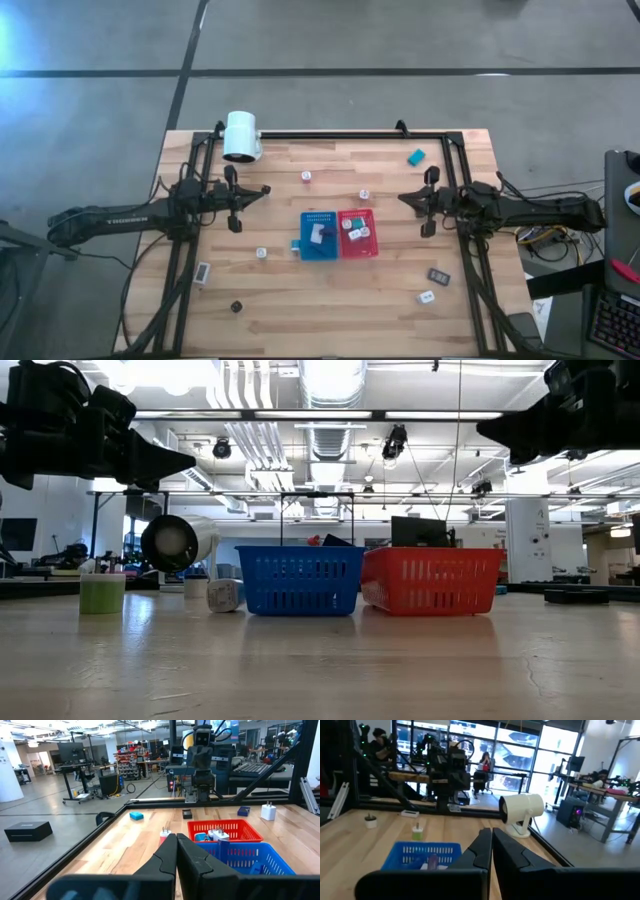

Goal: Sort adapters and digital timers
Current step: Put the black timer into the blue bin

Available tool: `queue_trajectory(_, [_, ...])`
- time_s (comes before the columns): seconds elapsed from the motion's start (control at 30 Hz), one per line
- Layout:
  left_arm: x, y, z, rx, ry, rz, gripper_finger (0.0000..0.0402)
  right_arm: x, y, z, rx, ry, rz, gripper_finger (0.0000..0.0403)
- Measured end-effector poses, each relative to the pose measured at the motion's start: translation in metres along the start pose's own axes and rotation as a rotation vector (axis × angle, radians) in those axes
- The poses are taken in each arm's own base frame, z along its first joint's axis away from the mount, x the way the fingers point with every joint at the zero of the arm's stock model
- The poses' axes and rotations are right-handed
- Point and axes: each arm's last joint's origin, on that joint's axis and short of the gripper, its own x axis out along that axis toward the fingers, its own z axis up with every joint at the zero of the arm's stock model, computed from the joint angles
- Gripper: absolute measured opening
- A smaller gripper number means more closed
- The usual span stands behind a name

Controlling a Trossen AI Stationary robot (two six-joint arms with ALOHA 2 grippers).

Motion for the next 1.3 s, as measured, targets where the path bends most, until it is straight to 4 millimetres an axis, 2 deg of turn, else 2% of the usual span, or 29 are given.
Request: queue_trajectory(1.3, [0.0, 0.0, 0.0, -0.004, 0.0, -0.001, 0.0009, 0.0002, -0.0011, -0.0002, -0.021, -0.004, 0.018, 0.0008])
